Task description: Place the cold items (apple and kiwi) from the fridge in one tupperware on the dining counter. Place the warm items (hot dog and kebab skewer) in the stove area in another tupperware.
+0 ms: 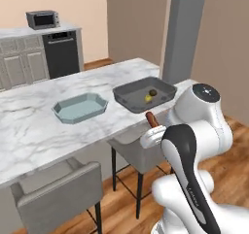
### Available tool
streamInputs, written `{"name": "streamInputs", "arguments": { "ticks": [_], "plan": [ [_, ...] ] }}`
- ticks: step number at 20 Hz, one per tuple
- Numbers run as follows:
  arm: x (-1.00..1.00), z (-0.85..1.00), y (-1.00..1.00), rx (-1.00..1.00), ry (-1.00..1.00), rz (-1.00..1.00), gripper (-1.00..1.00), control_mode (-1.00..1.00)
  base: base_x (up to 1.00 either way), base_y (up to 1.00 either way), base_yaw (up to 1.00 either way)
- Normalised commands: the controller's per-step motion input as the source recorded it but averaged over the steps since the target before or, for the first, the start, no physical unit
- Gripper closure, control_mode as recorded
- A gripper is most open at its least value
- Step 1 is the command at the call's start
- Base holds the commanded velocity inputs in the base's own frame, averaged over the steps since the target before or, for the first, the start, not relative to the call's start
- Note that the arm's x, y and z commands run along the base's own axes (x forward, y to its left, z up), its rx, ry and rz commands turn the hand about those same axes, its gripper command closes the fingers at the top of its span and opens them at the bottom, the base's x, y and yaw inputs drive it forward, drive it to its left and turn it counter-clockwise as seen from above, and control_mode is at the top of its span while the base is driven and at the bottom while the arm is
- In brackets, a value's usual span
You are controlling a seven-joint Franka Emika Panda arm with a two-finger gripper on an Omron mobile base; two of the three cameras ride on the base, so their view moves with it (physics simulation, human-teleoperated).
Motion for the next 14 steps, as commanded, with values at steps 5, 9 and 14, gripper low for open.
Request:
{"name": "streamInputs", "arguments": {
  "ticks": [5, 9, 14],
  "plan": [
    [0.00, 0.00, 0.00, 0.00, 0.00, 0.00, 1.00, 1.00, 1.00, -0.33, 0.49],
    [0.00, 0.00, 0.00, 0.00, 0.00, 0.00, 1.00, 1.00, 0.98, -0.37, 0.50],
    [0.00, 0.00, 0.00, 0.00, 0.00, 0.00, 1.00, 1.00, 1.00, -0.36, 0.48]
  ]
}}
